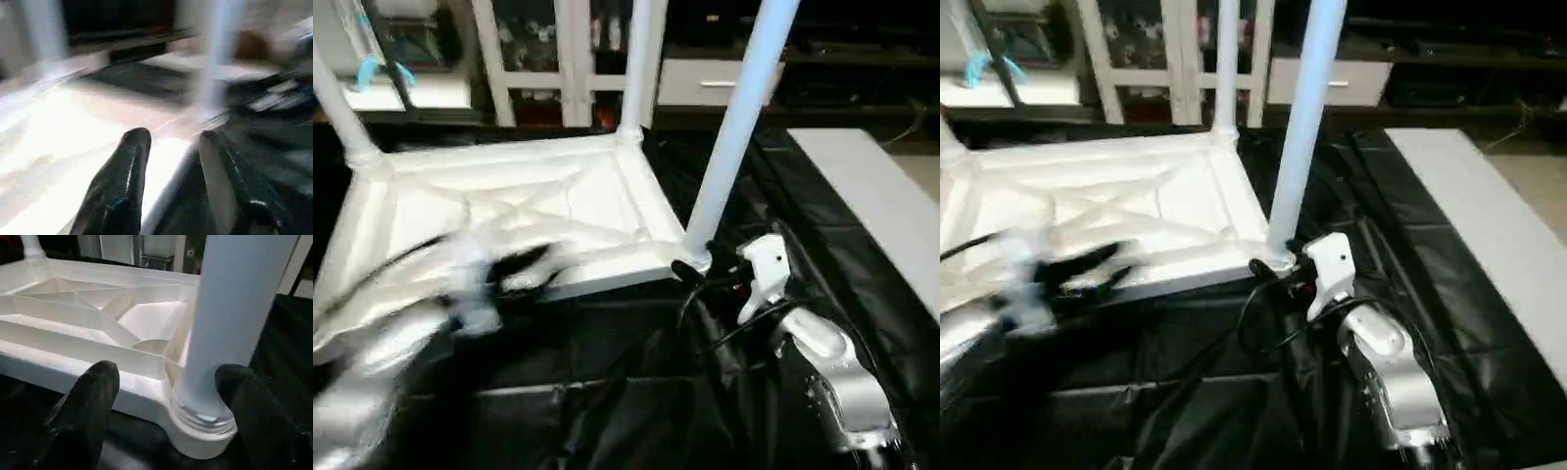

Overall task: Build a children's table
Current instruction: Rotate leg to tighten

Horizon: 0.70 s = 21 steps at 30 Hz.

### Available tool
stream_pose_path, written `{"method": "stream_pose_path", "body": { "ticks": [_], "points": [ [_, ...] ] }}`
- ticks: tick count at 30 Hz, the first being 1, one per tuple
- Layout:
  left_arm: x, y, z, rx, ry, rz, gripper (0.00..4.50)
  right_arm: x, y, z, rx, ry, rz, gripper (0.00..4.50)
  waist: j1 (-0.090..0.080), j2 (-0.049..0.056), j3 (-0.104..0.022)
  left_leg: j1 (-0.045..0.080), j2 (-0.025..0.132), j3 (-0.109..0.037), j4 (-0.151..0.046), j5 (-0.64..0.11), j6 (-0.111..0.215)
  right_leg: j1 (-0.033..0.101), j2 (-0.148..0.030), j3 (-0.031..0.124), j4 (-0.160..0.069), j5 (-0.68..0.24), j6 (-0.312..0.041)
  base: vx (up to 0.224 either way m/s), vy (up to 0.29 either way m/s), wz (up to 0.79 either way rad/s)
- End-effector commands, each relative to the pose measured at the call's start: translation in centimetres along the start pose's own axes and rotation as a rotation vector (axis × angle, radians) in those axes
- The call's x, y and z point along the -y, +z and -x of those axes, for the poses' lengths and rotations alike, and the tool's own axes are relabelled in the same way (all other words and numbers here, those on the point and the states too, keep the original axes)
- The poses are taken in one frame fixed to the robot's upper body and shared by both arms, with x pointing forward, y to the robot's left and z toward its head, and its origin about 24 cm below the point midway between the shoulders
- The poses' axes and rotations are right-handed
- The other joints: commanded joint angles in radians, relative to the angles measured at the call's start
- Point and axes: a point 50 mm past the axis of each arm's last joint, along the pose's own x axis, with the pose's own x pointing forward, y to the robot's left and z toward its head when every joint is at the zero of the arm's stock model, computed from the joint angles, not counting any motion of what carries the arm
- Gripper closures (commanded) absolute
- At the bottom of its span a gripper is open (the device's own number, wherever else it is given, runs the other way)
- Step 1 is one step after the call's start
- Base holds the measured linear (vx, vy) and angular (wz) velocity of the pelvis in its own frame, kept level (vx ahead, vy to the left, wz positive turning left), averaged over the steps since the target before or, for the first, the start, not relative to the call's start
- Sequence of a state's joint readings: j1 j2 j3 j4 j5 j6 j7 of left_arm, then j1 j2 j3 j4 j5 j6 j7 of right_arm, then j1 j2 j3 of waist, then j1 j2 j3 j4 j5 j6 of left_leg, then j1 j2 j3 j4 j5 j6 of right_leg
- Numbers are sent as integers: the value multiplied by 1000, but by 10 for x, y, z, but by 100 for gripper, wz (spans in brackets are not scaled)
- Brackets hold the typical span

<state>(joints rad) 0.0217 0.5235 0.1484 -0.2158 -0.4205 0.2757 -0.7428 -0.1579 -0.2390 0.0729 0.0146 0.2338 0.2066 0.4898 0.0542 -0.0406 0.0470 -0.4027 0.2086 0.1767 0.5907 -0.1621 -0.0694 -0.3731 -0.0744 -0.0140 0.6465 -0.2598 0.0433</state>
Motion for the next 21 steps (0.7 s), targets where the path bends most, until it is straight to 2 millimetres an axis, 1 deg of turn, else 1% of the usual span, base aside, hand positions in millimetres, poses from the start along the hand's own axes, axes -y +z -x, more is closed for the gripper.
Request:
{"method": "stream_pose_path", "body": {
  "ticks": [1, 2, 3, 4, 5, 6, 7, 8, 9, 10, 12, 13, 14, 15, 16, 17, 18, 19, 20, 21],
  "points": [
    [-6, 5, 8, -19, 53, -24, 228, 4, 12, -3, 61, 5, 6, 86, 6, 20, -54, 37, 17, -3, -74, -196, -23, 11, -29, 21, -80, 13, -134, 0, 0, 0],
    [-8, 3, 18, -50, 63, -15, 224, 4, 11, -2, 63, 27, 7, 86, 8, 6, -53, 37, 17, -4, -76, -190, -25, 14, -27, 19, -77, 48, -143, 0, 0, 0],
    [-8, 2, 19, -51, 66, -13, 207, 4, 11, -2, 64, 33, 7, 86, 12, 8, -53, 39, 17, -4, -75, -195, -26, 12, -28, 19, -75, 58, -149, 0, 0, 0],
    [-10, 1, 29, -57, 91, 11, 207, 0, 9, 1, 69, 89, 10, 86, 14, 4, -51, 39, 17, -1, -75, -208, -23, 11, -28, 19, -74, 66, -152, 0, 0, 0],
    [-10, 1, 29, -57, 91, 11, 190, 0, 9, 1, 69, 89, 10, 86, 15, 2, -50, 38, 19, -3, -77, -211, -23, 14, -30, 19, -74, 67, -153, 0, 0, 0],
    [-16, 1, 52, -29, 206, 43, 187, -11, 0, 10, 70, 204, 19, 86, 21, -10, -51, 35, 21, -3, -76, -227, -13, 20, -35, 19, -74, 60, -160, 0, 0, 0],
    [-18, 1, 58, -10, 249, 50, 187, -14, -3, 13, 73, 231, 21, 86, 26, -5, -48, 38, 22, -1, -77, -237, -7, 15, -34, 21, -80, 61, -153, 0, 0, 0],
    [-19, 2, 60, -2, 265, 52, 178, -14, -3, 14, 74, 237, 23, 86, 26, -11, -48, 38, 21, -1, -77, -239, -4, 16, -32, 20, -82, 61, -152, 0, 0, 0],
    [-24, 2, 66, 68, 371, 50, 165, -15, -6, 16, 92, 236, 22, 86, 32, -10, -48, 41, 23, -2, -81, -260, -12, 14, -32, 21, -85, 42, -151, 0, 0, 0],
    [-24, 2, 66, 68, 371, 50, 165, -15, -6, 16, 92, 236, 22, 86, 34, -12, -47, 41, 24, -3, -83, -274, -18, 13, -34, 21, -86, 29, -152, 0, 0, 0],
    [-26, 2, 68, 86, 400, 49, 144, -15, -6, 16, 97, 235, 22, 86, 41, -14, -43, 46, 25, -4, -87, -329, -33, 6, -33, 22, -90, -50, -140, 0, 0, 0],
    [-22, -5, 75, 99, 465, 28, 143, -17, -7, 18, 131, 215, 30, 86, 43, -42, -40, 42, 25, -3, -89, -356, -34, 8, -37, 23, -100, -109, -130, 0, 0, 0],
    [-20, -7, 77, 100, 482, 20, 135, -18, -7, 18, 142, 208, 33, 86, 47, -28, -36, 41, 28, -7, -94, -373, -41, 7, -44, 25, -100, -141, -125, 0, 0, 0],
    [-18, -10, 79, 100, 502, 12, 120, -19, -7, 19, 156, 200, 36, 86, 45, -31, -38, 43, 28, -8, -95, -401, -51, 6, -47, 26, -107, -185, -109, 0, 0, 0],
    [-15, -12, 85, 129, 569, -23, 107, -19, -8, 19, 166, 187, 42, 86, 47, -31, -38, 47, 27, -9, -96, -426, -59, 3, -45, 27, -110, -222, -96, 0, 0, 0],
    [-15, -12, 85, 129, 569, -23, 107, -19, -8, 19, 166, 187, 42, 86, 47, -26, -39, 47, 30, -13, -99, -431, -63, 4, -46, 27, -110, -215, -95, 0, 0, 0],
    [-14, -7, 90, 220, 654, -33, 102, -18, -9, 18, 169, 176, 59, 86, 47, -27, -42, 48, 29, -15, -99, -424, -72, 5, -42, 25, -107, -176, -94, 0, 0, 0],
    [-14, -6, 92, 255, 682, -30, 102, -17, -9, 17, 169, 171, 61, 86, 48, -27, -43, 50, 31, -15, -99, -427, -74, 3, -42, 24, -108, -154, -100, 0, 0, 0],
    [-12, -2, 97, 343, 750, -19, 89, -13, -9, 16, 167, 157, 65, 86, 46, -34, -42, 47, 31, -15, -99, -422, -78, 7, -40, 22, -105, -113, -108, 0, 0, 0],
    [-9, -2, 100, 353, 771, -41, 74, -11, -9, 15, 170, 152, 66, 86, 50, -30, -43, 49, 28, -14, -97, -423, -76, 7, -39, 22, -105, -92, -107, 0, 0, 0]
  ]
}}
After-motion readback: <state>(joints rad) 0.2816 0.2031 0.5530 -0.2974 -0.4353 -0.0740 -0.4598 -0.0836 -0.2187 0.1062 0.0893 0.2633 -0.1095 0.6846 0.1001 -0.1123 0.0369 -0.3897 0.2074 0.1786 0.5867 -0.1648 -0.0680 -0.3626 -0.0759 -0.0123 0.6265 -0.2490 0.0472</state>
